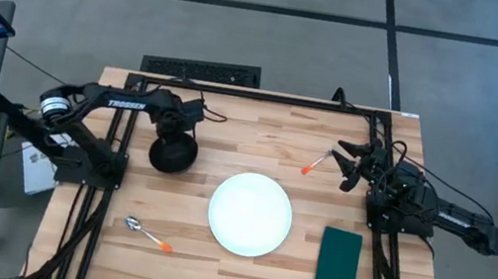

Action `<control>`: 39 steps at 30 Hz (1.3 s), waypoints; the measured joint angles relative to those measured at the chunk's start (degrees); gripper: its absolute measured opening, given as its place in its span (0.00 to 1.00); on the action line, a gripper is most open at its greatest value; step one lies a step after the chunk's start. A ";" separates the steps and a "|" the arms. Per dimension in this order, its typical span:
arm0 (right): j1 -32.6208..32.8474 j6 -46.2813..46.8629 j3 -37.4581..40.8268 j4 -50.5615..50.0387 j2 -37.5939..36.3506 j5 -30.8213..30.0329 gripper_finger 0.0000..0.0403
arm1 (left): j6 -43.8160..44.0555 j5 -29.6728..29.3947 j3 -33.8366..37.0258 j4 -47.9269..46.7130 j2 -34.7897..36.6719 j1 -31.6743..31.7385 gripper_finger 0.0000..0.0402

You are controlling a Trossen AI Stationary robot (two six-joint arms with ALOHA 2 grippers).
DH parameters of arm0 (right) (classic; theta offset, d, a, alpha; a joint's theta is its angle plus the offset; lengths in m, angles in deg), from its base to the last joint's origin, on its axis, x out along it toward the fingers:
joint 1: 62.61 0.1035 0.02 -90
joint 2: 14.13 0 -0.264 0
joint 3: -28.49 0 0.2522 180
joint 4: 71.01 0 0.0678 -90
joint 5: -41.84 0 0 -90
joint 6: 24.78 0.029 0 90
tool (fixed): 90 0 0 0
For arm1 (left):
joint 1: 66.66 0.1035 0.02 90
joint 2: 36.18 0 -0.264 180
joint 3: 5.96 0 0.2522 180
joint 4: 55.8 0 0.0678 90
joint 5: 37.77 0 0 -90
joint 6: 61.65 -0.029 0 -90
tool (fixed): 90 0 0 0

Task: Set table place
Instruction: Place the black bowl on the white plate

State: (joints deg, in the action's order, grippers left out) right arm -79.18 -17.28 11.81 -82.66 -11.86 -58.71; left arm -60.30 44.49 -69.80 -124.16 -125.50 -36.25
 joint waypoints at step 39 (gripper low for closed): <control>-0.02 -0.44 0.00 -3.32 0.02 -0.02 0.56 | -8.58 20.91 -53.18 -6.61 -22.81 -16.51 0.00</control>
State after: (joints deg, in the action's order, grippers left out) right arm -79.21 -17.73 11.81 -85.98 -11.84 -58.73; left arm -68.88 65.41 -122.98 -130.76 -148.31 -52.76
